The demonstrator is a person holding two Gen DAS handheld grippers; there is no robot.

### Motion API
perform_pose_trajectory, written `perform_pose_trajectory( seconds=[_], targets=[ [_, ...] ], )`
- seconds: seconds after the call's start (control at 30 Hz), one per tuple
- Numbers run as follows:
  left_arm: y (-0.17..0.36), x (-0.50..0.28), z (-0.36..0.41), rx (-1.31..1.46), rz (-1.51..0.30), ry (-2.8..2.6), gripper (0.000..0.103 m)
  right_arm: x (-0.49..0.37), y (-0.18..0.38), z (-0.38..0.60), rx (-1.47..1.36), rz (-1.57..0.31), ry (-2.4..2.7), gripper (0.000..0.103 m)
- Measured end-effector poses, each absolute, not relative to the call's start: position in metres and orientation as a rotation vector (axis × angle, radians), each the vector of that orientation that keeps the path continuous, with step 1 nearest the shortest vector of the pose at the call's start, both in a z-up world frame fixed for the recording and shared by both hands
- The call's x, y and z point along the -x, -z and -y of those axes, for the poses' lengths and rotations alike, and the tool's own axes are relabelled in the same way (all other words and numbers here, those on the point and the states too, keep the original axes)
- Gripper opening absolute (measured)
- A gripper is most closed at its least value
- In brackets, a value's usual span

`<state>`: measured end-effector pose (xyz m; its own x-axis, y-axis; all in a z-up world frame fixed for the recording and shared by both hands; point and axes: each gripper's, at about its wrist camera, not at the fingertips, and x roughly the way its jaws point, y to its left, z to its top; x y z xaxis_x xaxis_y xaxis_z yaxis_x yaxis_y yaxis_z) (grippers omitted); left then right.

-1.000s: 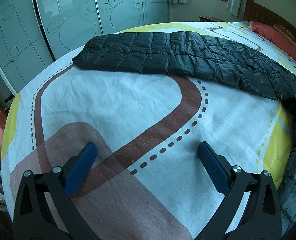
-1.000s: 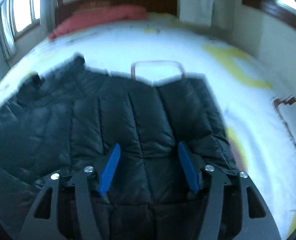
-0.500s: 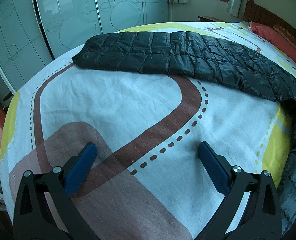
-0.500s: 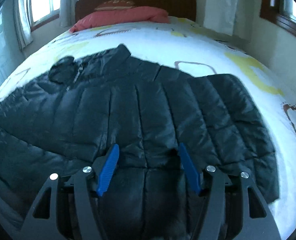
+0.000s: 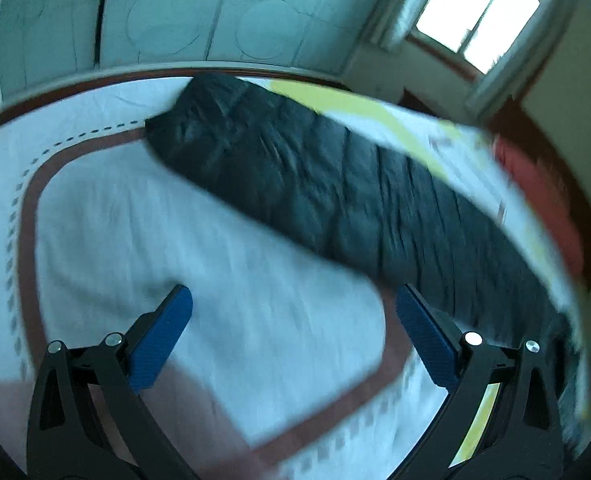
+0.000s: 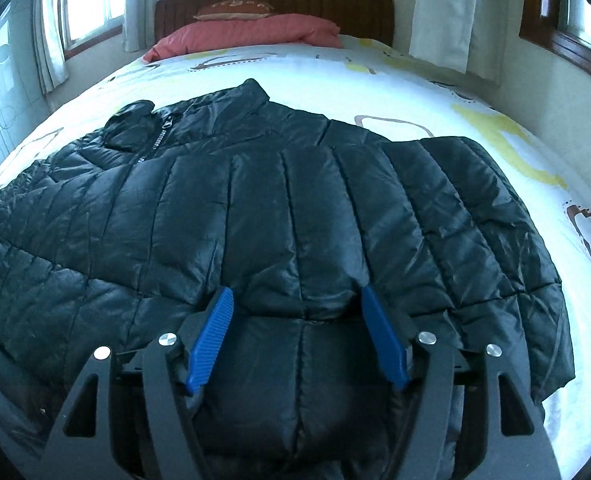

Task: Fold large clothes

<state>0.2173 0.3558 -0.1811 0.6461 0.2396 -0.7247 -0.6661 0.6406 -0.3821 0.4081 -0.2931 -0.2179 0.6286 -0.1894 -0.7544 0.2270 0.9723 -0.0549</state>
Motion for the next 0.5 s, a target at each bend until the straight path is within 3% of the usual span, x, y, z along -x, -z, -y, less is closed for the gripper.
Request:
perform_pose_trajectory(
  seconds=[0.17, 0.33, 0.4, 0.5],
  targets=[
    [0.190, -0.223, -0.416, 0.870, -0.532, -0.572, 0.100, -0.403, 0.217, 0.291, -0.034, -0.850, 0.252, 0.068],
    [0.190, -0.224, -0.443, 0.897, -0.503, -0.698, 0.046, -0.403, 0.217, 0.290, -0.023, -0.845, 0.267, 0.070],
    [0.187, -0.227, -0.453, 0.886, -0.524, -0.735, 0.015, -0.402, 0.217, 0.289, -0.019, -0.842, 0.271, 0.071],
    [0.176, -0.233, -0.457, 0.858, -0.521, -0.730, 0.006, -0.402, 0.217, 0.288, -0.013, -0.839, 0.276, 0.071]
  ],
)
